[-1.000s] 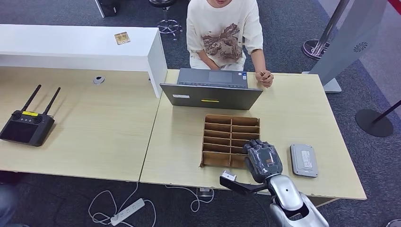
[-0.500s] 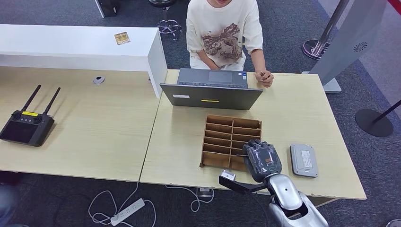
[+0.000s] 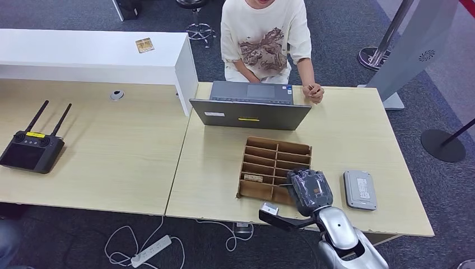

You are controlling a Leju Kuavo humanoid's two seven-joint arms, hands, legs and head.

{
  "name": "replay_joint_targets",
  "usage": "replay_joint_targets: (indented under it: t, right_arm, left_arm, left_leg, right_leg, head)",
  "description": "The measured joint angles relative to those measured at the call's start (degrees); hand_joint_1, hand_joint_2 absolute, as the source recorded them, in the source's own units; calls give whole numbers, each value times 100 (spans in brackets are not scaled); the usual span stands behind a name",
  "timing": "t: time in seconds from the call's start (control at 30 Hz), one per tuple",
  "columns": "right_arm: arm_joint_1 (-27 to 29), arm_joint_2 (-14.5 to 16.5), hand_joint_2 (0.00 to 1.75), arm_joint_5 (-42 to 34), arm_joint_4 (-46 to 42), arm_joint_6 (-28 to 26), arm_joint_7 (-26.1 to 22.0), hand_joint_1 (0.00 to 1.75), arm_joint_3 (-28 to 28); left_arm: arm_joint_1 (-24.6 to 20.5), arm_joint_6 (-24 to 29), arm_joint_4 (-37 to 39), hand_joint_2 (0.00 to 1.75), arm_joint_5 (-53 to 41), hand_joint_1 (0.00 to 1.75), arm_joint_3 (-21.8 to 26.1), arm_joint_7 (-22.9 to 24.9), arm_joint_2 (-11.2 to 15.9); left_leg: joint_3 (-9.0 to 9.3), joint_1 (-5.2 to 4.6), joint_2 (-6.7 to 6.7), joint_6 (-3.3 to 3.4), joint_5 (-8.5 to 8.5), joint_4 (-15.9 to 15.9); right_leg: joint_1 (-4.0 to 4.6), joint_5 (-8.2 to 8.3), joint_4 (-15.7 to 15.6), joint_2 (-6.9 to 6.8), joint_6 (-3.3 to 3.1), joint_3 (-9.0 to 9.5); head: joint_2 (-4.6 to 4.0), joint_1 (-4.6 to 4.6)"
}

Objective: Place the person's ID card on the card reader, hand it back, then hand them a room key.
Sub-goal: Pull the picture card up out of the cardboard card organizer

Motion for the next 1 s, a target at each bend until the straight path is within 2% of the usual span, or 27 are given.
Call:
replay_joint_targets:
  t: [0.5, 0.6, 0.83, 1.0]
  right_arm:
    - [-4, 0, 175, -94, -2, -9, -4, 136, 1]
    - [-3, 0, 175, -119, -2, -25, -6, 141, 1]
    - [51, -1, 175, -193, -169, -154, -7, 168, -74]
    - [120, -21, 175, -195, -365, -255, -17, 172, -148]
  left_arm:
    - [0, 14, 0, 0, 2, 0, 2, 2, 25]
    - [1, 22, 0, 0, -1, 0, 2, 2, 23]
    - [1, 35, 0, 0, -9, 0, 2, 2, 22]
    - [2, 39, 0, 0, -14, 0, 2, 2, 20]
  left_leg:
    - [0, 0, 0, 0, 0, 0]
    - [0, 0, 0, 0, 0, 0]
    - [2, 0, 0, 0, 0, 0]
    - [2, 0, 0, 0, 0, 0]
  right_leg:
    - [0, 0, 0, 0, 0, 0]
    - [0, 0, 0, 0, 0, 0]
    - [0, 0, 0, 0, 0, 0]
    - [0, 0, 0, 1, 0, -1]
  head:
    - [-1, 0]
    - [-1, 0]
    - [-1, 0]
    - [-1, 0]
